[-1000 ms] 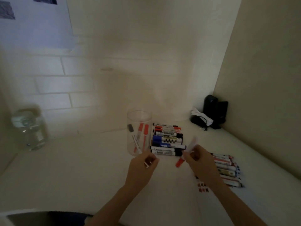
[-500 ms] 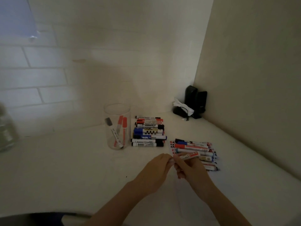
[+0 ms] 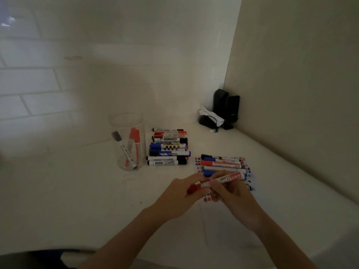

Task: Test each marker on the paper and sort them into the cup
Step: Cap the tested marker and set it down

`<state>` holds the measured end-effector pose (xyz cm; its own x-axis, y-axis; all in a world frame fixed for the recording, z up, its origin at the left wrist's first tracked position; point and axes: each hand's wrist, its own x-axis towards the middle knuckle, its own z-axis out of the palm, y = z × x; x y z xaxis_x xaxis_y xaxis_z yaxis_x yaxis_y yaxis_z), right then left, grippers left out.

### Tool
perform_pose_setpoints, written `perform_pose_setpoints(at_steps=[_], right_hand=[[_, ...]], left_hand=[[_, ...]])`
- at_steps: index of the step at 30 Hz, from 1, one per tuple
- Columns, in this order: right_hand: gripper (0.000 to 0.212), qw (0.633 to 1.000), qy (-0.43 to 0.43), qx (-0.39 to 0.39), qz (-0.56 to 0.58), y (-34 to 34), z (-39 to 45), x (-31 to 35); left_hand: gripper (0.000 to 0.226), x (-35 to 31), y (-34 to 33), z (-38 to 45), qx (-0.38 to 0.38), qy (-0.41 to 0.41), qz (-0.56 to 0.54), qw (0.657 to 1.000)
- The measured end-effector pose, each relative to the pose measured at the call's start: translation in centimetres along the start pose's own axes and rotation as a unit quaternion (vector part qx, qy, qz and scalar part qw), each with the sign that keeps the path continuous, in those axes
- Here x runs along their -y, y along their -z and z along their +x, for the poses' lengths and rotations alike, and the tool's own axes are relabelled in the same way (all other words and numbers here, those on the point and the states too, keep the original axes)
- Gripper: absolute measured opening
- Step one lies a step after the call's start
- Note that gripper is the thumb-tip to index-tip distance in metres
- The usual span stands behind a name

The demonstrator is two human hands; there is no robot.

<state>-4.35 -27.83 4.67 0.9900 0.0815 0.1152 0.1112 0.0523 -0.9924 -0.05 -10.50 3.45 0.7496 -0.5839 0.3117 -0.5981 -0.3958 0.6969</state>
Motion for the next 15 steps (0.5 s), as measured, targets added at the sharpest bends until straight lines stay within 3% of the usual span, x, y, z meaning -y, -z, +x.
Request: perform_pose_setpoints(at_steps=[3,5,8,15], right_hand=[[0.023,0.996,-0.03,-0.087,0.015,2.1,0.2,-0.5],[0.023,0.99,-0.054,-0.129,-0.002,3.7,0.2,-0.8],[0.024,0.987,-0.075,-0.123,-0.066,4.8,0.0,-1.4],[0.008,0.963,-0.042,-0.184,-0.192,4.0,0.9,-2.9]], left_hand=[[0.049,1.0,-0.1,0.0,0.04,0.073,0.045,0.996],[0.059,2.2,-0.2,-0.1,0.054,0.104,0.133,0.984],[0.06,3.2,-0.9,0.2,0.065,0.082,0.229,0.968],[0.062,3.9,-2.6,0.7,0.038,0.092,0.259,0.961]])
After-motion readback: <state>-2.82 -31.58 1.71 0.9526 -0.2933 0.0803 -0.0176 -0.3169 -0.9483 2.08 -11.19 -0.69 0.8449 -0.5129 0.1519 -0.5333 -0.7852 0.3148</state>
